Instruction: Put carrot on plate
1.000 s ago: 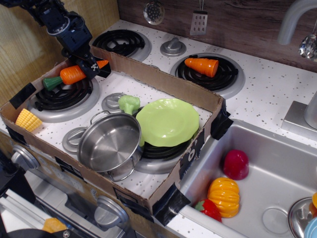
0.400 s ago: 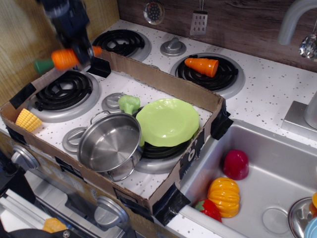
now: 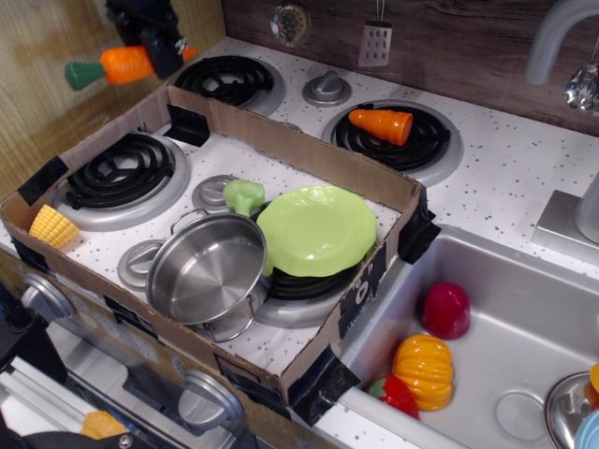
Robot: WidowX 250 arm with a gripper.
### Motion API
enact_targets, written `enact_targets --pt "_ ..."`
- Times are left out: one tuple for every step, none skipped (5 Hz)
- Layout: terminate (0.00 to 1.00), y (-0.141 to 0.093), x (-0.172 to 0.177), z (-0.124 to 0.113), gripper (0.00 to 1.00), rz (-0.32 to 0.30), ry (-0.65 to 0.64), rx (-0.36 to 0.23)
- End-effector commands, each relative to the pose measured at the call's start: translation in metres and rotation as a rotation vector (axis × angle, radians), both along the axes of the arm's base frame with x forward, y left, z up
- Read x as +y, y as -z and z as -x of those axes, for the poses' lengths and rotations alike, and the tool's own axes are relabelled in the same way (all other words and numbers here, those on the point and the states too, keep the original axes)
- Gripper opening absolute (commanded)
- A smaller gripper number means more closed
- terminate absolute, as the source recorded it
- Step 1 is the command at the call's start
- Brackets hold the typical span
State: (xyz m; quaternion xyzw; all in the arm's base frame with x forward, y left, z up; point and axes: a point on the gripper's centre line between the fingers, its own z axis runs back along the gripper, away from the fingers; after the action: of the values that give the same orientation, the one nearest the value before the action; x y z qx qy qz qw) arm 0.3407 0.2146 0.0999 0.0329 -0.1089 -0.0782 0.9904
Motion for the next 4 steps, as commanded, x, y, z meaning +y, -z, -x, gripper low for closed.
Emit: enact_targets --pt "0.0 -0.027 -0.047 -0.005 0.0 0.027 -0.18 -0.034" --pt "0.0 -0.027 -0.07 -0.003 0.0 0.047 -0.322 -0.042" --pt "0.0 -0.031 -0.089 -0.003 0.0 0.05 -0.447 -0.059" --pt "0.0 -0.025 -0.106 0.001 0.0 0.037 -0.508 -0.086"
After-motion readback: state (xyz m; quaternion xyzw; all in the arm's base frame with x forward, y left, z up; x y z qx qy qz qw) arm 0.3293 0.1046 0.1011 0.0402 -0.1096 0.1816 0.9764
